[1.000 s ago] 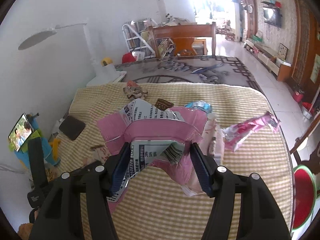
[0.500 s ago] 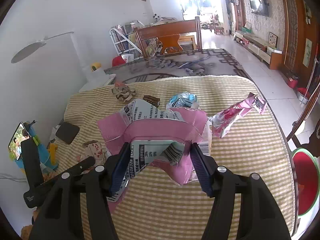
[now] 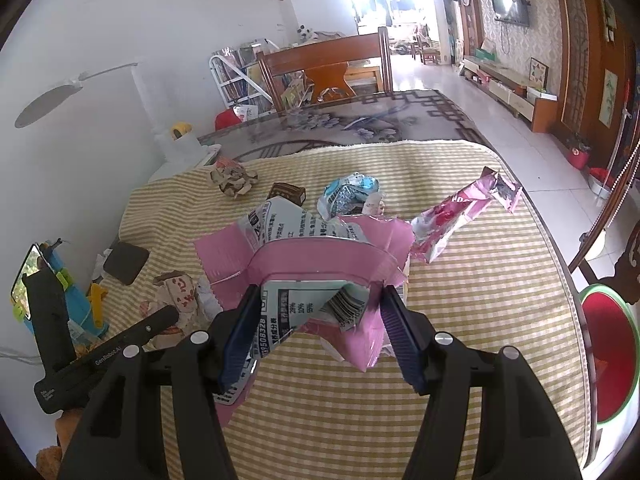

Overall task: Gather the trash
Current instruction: 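Carry the brown paper with the left tool while the right tool carries the wrapper to the bin, then open both tools over the red bin to drop the paper and wrapper, then grasp the crumpled light blue paper with the left tool while the right tool reaches brown paper, then close the right tool on the crumpled brown-red paper and lift it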

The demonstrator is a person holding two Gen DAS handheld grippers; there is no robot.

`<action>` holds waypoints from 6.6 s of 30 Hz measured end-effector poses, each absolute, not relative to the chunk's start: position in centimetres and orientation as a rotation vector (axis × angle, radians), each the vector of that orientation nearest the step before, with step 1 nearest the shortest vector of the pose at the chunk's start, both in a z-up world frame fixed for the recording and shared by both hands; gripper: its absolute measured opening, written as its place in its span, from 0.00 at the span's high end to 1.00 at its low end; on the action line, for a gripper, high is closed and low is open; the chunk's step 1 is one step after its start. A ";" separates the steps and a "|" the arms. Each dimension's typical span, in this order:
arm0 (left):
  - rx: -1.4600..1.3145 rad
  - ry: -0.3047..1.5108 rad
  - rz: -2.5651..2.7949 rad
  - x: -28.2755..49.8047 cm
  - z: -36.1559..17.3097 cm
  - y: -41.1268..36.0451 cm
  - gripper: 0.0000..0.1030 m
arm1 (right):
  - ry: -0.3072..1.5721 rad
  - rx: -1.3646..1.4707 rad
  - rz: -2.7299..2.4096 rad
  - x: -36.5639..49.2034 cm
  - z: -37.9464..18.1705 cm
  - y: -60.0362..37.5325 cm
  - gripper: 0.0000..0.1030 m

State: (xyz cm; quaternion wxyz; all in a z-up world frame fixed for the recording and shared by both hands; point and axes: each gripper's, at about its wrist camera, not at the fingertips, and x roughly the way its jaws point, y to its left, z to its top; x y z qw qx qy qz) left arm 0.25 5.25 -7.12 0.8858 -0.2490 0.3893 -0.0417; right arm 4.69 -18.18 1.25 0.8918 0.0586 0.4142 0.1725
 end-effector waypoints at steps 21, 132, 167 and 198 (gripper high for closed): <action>-0.398 0.786 -0.153 -1.0 -5.2 2.3 0.60 | 0.831 0.176 0.309 3.6 1.5 -22.0 0.42; -0.281 0.971 -0.066 5.1 -8.4 2.0 0.51 | 0.681 0.293 0.109 0.1 7.1 -37.8 0.19; -0.752 0.950 -0.035 2.1 -9.9 8.7 0.49 | 1.034 -0.363 0.520 29.5 -6.5 11.3 0.44; -0.608 0.908 -0.014 3.4 -9.1 5.7 0.49 | 0.868 -0.026 0.468 5.9 2.5 -15.3 0.70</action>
